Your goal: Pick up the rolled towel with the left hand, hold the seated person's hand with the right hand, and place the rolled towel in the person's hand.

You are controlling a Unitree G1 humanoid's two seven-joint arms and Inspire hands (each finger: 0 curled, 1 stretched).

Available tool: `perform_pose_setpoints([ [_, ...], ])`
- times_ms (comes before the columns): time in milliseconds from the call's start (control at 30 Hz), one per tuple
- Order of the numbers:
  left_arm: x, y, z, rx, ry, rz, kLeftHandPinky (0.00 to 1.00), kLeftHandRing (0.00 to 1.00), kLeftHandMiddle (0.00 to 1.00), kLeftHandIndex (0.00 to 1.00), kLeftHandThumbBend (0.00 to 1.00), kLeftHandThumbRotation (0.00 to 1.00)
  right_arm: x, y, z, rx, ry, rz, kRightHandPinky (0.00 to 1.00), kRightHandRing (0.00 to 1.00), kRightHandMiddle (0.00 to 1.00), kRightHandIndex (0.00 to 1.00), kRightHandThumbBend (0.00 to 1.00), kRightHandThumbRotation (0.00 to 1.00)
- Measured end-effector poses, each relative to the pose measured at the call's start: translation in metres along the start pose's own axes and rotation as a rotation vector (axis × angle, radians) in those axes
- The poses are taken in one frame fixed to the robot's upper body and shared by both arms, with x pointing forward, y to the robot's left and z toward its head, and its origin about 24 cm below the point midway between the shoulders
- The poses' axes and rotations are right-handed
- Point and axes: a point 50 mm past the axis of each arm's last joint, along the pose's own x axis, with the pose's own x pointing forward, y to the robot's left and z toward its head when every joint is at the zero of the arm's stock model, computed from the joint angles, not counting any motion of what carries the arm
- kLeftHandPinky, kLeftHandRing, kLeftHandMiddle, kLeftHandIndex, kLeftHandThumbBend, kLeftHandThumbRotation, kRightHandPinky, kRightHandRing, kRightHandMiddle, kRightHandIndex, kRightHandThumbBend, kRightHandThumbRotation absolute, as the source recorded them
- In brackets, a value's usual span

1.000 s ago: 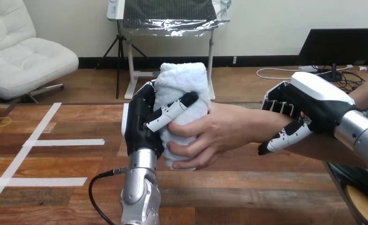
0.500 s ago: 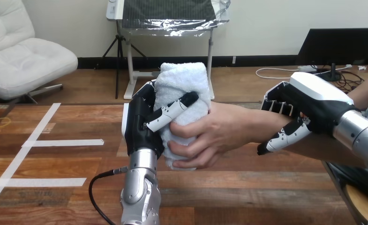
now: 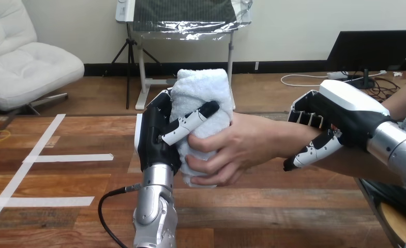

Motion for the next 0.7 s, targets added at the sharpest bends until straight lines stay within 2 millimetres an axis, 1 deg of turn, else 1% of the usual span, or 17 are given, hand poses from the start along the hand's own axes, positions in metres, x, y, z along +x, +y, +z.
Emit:
perform_pose_setpoints([
  [133,0.0,0.0,0.0,-0.011,0.001,-0.005,0.34,0.4,0.44,0.45,0.69,0.0,0.0,0.0,0.0,0.002,0.004,0.009,0.32,0.39,0.45,0.47,0.87,0.17],
  [233,0.0,0.0,0.0,-0.02,0.006,-0.014,0.37,0.43,0.48,0.5,0.68,0.08,0.0,-0.001,0.0,0.004,0.01,0.03,0.34,0.42,0.48,0.51,0.87,0.19],
  [300,0.001,-0.001,0.0,-0.024,0.011,-0.021,0.4,0.48,0.53,0.57,0.69,0.19,-0.001,-0.002,0.0,0.007,0.017,0.053,0.38,0.47,0.54,0.56,0.87,0.21],
  [333,0.001,-0.001,0.0,-0.025,0.014,-0.026,0.43,0.51,0.57,0.61,0.69,0.26,-0.001,-0.002,0.0,0.01,0.02,0.068,0.41,0.5,0.57,0.6,0.87,0.23],
  [367,0.001,-0.002,0.0,-0.025,0.016,-0.031,0.43,0.51,0.57,0.61,0.69,0.26,-0.001,-0.003,0.0,0.013,0.025,0.082,0.41,0.5,0.57,0.6,0.87,0.23],
  [400,0.002,-0.002,0.0,-0.026,0.018,-0.036,0.48,0.57,0.63,0.68,0.66,0.36,-0.002,-0.004,0.0,0.019,0.029,0.1,0.46,0.57,0.63,0.65,0.89,0.23],
  [467,0.002,-0.004,0.001,-0.022,0.02,-0.049,0.53,0.62,0.67,0.72,0.64,0.45,-0.003,-0.006,-0.001,0.036,0.04,0.133,0.52,0.63,0.68,0.7,0.91,0.22],
  [600,0.004,-0.01,0.004,-0.007,0.008,-0.086,0.64,0.71,0.74,0.78,0.62,0.63,-0.007,-0.011,-0.003,0.079,0.063,0.182,0.63,0.73,0.76,0.78,0.95,0.2],
  [633,0.004,-0.011,0.004,-0.004,0.004,-0.093,0.68,0.73,0.76,0.8,0.61,0.68,-0.008,-0.012,-0.004,0.086,0.068,0.191,0.67,0.77,0.79,0.8,0.96,0.19],
  [667,0.004,-0.012,0.006,0.0,-0.001,-0.101,0.68,0.73,0.76,0.8,0.61,0.68,-0.009,-0.013,-0.004,0.093,0.072,0.2,0.67,0.77,0.79,0.8,0.96,0.19],
  [700,0.005,-0.014,0.007,0.006,-0.007,-0.11,0.74,0.77,0.78,0.8,0.6,0.75,-0.009,-0.014,-0.004,0.1,0.075,0.207,0.71,0.8,0.81,0.82,0.98,0.19],
])
